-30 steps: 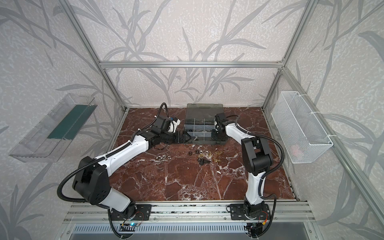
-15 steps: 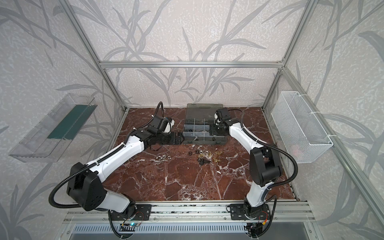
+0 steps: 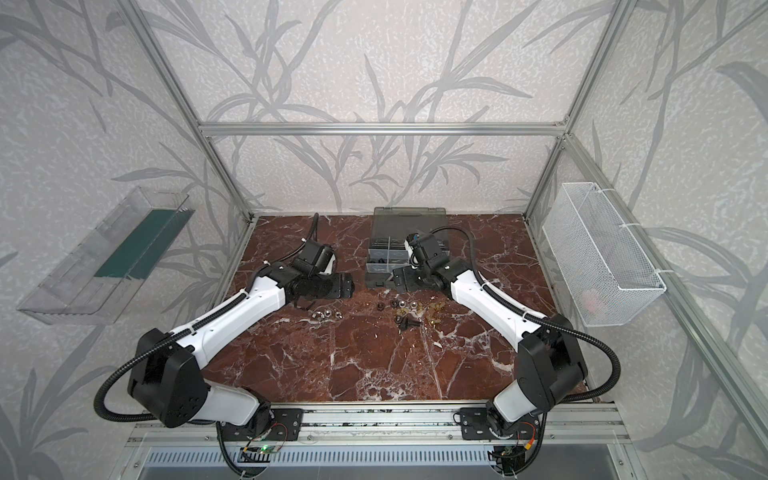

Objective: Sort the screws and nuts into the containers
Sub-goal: 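Lower the left gripper over a silver wing nut in the silver pile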

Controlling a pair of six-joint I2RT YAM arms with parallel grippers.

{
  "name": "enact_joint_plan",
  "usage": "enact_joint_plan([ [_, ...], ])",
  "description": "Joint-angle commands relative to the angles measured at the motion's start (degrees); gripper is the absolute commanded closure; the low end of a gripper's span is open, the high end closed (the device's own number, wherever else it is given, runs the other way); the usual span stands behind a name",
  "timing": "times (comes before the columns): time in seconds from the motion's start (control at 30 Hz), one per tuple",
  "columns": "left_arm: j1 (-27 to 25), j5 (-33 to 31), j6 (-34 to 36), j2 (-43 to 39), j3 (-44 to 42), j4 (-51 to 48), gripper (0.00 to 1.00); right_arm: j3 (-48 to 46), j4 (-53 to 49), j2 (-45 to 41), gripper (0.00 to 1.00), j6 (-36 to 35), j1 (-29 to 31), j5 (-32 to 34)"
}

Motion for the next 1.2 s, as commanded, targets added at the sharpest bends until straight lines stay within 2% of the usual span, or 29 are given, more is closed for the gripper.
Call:
enact_joint_plan([
  [0.0, 0.80, 0.91, -2.08, 1.68, -1.25, -0.43, 0.03, -2.59, 4.01, -2.34, 0.01, 0.27, 2.00, 2.31],
  [0.2, 1.42, 5.36, -2.81, 6.56, -0.38, -0.92, 0.09, -7.16, 6.83, -3.61, 0.01, 2.10, 5.29, 3.15],
  [0.53, 1.41, 9.43, -3.39, 11.50, -1.87, 2.42, 0.13, -9.68, 6.58, -4.58, 0.01, 2.99, 5.41, 3.85],
  [0.93, 1.38, 8.00, -1.43, 18.17, 1.28, 1.23, 0.14, -10.82, 7.03, -4.89, 0.01, 3.79, 5.41, 3.92],
  [1.17, 1.36, 9.37, -1.35, 18.96, 1.18, 2.77, 0.15, -11.84, 7.27, -5.06, 0.01, 4.17, 5.43, 4.12],
])
